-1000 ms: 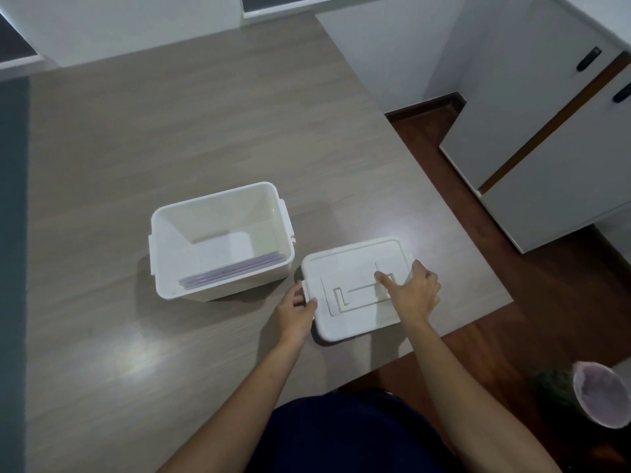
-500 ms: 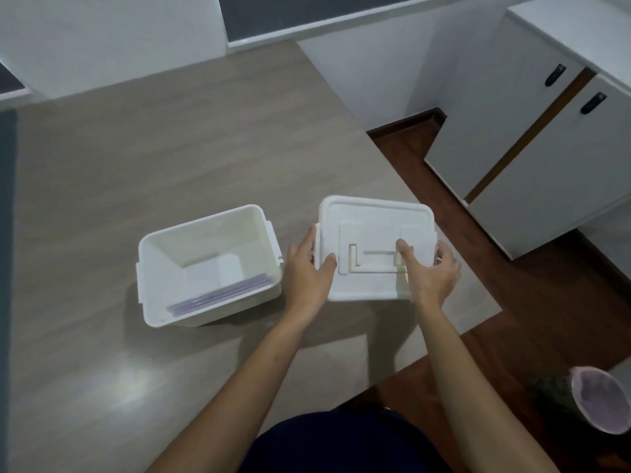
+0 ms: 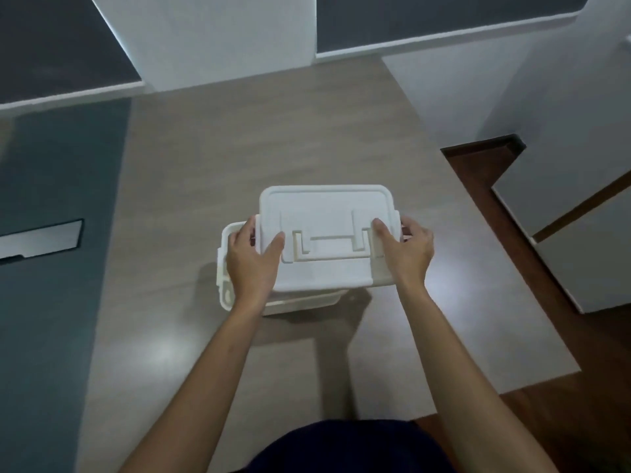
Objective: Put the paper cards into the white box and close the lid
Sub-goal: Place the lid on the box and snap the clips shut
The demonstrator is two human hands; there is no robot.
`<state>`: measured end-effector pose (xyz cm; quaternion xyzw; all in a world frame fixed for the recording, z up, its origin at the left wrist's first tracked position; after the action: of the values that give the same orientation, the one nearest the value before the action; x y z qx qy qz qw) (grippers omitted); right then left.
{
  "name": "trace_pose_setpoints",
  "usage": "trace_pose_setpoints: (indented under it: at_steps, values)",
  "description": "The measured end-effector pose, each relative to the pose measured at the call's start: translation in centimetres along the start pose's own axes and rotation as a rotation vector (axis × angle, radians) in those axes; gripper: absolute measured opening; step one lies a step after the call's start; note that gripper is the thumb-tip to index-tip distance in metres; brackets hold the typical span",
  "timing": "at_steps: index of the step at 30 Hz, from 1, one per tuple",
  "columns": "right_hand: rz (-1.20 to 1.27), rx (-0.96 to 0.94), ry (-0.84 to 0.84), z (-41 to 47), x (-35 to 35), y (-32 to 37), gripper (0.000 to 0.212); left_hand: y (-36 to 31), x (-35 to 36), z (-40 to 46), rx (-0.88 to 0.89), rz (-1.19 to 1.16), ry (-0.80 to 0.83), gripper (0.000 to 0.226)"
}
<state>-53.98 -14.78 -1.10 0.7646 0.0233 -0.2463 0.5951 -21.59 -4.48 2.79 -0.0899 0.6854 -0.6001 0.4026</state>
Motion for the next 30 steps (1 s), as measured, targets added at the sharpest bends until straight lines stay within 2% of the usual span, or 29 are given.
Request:
trace_pose_setpoints:
  at_steps: [4, 9, 12, 16, 24, 28, 30]
  values:
    - [-0.060, -0.060, 0.126, -1.8, 5.1, 2.1, 0.049, 3.9, -4.5, 1.6, -0.066, 0.049, -0.075, 0.062]
    - [-0.183, -0.091, 0.188, -3.6, 8.9, 2.5, 0.051, 8.4, -6.6, 2.4, -0.142, 0.094, -0.058, 0.062]
    - [-0.242, -0.095, 0.181, -4.4, 9.7, 1.7, 0.052, 10.7, -6.6, 2.2, -0.199, 0.105, -0.015, 0.065]
    - [-0.312, -0.135, 0.123, -4.6, 9.7, 1.0, 0.059, 11.8, -5.9, 2.1, -0.231, -0.049, 0.020, 0.061]
    - [-0.154, 0.025, 0.280, -3.4, 11.0, -1.1, 0.057, 12.1, -4.4, 3.3, -0.281, -0.121, 0.086, 0.061]
    - [-0.100, 0.224, 0.362, -3.0, 11.6, -3.2, 0.071, 14.1, -4.0, 2.8, -0.472, -0.182, 0.134, 0.074]
    - [-0.091, 0.299, 0.406, -3.0, 11.7, -4.1, 0.080, 14.5, -3.6, 2.5, -0.542, -0.227, 0.186, 0.066]
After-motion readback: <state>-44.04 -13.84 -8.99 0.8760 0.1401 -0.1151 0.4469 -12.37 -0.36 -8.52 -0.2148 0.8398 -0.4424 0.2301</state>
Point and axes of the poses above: each hand's wrist, its own z-axis towards the middle knuckle, its own x-axis out of the palm, y = z × x, the point moved 10 cm from there along z, towards the middle knuckle, and after that the axes turned 4 degrees about x, right-handed, at the moved point
